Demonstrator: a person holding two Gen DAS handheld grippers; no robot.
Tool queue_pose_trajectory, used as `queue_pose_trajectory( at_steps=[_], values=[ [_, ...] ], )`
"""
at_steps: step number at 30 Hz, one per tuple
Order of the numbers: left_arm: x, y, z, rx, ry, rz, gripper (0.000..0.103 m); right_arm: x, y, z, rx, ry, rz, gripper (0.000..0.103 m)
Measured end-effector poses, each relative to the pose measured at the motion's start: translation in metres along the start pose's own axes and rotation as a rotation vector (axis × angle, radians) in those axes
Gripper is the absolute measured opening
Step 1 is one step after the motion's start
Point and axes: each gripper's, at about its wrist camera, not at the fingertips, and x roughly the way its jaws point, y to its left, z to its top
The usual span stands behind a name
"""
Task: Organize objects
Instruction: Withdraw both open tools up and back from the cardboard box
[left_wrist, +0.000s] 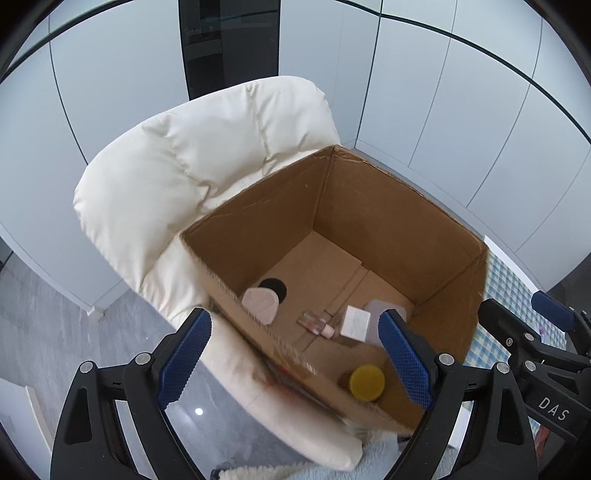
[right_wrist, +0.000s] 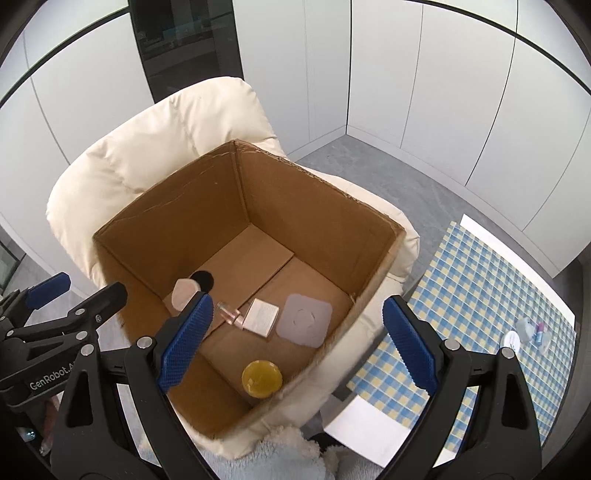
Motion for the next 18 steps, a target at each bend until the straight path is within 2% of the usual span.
queue_pose_trajectory(
  at_steps=[8,18],
  values=[
    [-0.037,0.001,-0.02,0.004,-0.019,-0.012,0.092,-0.052,0.008,-0.024,-0.04,-0.031,-0.017,0.095],
    [-0.08,0.005,-0.055,0.027,-0.024,-0.01,0.092,-0.104,0.013,-0.058,-0.027,-0.058,-0.012,0.095]
  ],
)
